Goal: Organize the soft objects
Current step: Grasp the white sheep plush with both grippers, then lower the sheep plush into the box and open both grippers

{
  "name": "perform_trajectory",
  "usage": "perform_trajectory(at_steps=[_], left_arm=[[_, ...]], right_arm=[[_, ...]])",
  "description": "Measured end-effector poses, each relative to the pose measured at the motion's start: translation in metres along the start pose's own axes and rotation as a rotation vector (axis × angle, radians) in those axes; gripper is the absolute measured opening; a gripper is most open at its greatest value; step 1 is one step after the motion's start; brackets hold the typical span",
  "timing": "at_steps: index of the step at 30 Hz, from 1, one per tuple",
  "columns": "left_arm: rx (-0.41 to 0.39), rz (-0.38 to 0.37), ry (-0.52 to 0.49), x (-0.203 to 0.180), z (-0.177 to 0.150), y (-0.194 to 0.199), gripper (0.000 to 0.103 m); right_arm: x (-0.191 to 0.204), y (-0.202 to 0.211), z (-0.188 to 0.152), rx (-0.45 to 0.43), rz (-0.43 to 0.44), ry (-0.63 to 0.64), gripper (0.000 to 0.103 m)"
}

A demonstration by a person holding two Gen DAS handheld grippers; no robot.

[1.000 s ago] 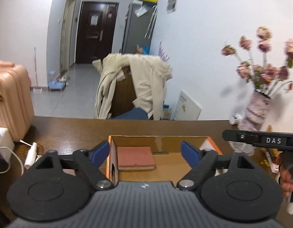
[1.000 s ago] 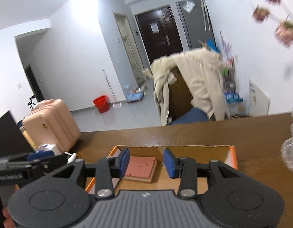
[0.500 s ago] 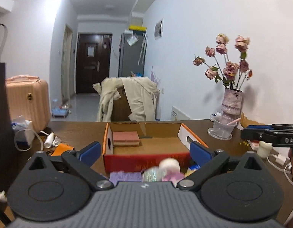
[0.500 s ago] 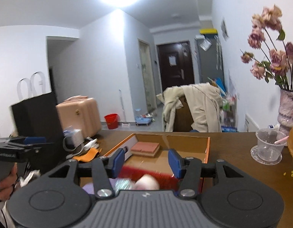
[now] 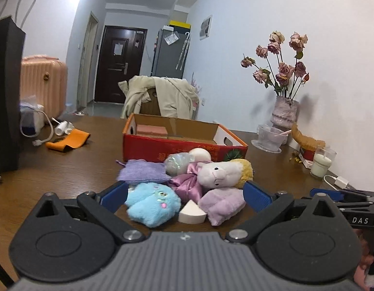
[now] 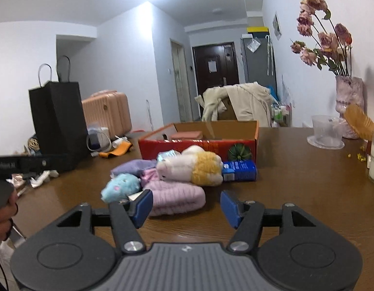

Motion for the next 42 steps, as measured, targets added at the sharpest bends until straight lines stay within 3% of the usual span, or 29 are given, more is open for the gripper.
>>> perform_trajectory(at_steps=[10, 20, 28, 33, 42], left_arm=[[0.078, -0.108, 0.013, -0.021, 0.012, -0.088, 0.101], [0.187, -0.233, 0.111, -0.004, 0.022, -0.163, 0.074], [0.249, -0.306, 0.192, 0.001, 0.018, -0.183, 0.057], [0.213, -0.292, 0.164, -0.009, 0.026, -0.168, 0.054], [0.105, -0.344, 0.085, -0.046, 0.043, -0.112, 0.054]], right_arm=[[-0.026, -0.05, 0.022, -0.001, 0.028, -0.106, 0.061], [-0.055, -0.125, 0.059, 0.063, 0.078, -0.242, 0.058], [-0.069, -0.168, 0.055, 0.178, 0.146, -0.387, 0.052], [-0.065, -0.156, 0.055, 0.155, 0.15, -0.377, 0.045], [-0.054, -0.072, 0.061, 0.009, 0.144, -0.306, 0.043]])
Point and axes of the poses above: each gripper's, at about its wrist camera, not at the fingertips, and y roughly against the way its jaws point, x to its left, z to its top, the point moved 1 cm from there along -y, roughly the way its jaws point, and after that the axes turned 11 degrees about -y, right-handed, at the moved point
